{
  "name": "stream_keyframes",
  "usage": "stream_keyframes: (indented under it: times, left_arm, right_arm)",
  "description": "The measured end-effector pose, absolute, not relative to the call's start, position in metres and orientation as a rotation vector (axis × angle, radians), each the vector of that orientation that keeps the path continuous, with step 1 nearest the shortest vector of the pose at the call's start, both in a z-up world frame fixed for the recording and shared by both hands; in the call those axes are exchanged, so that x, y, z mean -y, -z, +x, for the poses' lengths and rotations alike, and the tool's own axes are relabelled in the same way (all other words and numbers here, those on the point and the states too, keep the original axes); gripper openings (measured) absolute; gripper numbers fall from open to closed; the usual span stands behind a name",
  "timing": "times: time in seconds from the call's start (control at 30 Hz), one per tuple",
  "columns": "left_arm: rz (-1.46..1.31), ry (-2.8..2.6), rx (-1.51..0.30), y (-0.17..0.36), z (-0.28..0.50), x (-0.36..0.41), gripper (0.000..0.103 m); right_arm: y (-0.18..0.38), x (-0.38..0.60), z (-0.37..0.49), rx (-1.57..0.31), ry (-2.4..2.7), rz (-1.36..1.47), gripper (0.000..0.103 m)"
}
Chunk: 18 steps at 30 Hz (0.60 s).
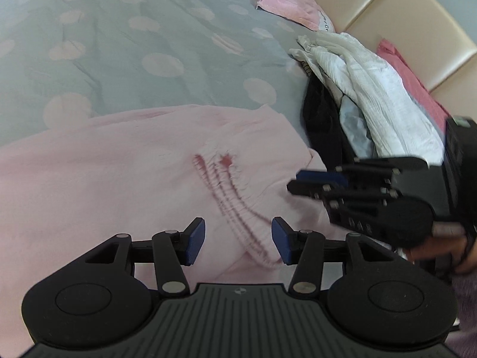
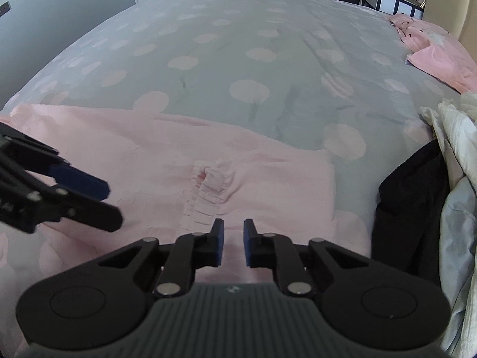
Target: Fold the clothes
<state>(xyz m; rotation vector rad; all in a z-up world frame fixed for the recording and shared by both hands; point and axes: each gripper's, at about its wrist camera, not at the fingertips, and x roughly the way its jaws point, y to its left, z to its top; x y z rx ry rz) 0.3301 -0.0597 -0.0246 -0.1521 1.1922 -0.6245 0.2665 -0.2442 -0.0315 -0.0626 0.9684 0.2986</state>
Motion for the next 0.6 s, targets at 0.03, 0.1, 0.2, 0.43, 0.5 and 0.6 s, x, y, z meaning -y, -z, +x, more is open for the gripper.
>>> stream_keyframes:
  times: [0.03,0.1,0.2,0.43,0.5,0.6]
  left_arm:
    - [-0.173,0.622,-1.201,0.030,0.335,0.064,0.047]
    - [-0.212,0.622,-1.201,0.040,0.340,0.068,0.047]
    - [-0.258,0.602,-1.214,0.055,0.347,0.073,0.048]
    - [-0.291,0.570,-1.250,0.088,0.359,0.085,0.043]
    - [-0.311,0.573,-1.255,0.096,0.361,0.086,0.039]
    - [-0.325,0.569,-1.249,0.100,0.361,0.089,0.036]
  right_arm:
    - [0.032,0.245,0.264,-0.969,-0.311,-0.063,0.015]
    - [0.034,0.244,0.260,-0.967,-0.336,-0.070,0.015]
    - [0.040,0.243,0.258,-0.975,-0.354,-0.080,0.015]
    - [0.056,0.246,0.259,-1.003,-0.372,-0.039,0.015]
    - [0.058,0.247,0.259,-1.003,-0.375,-0.037,0.015]
    - [0.061,0.249,0.259,-1.007,-0.371,-0.022,0.015]
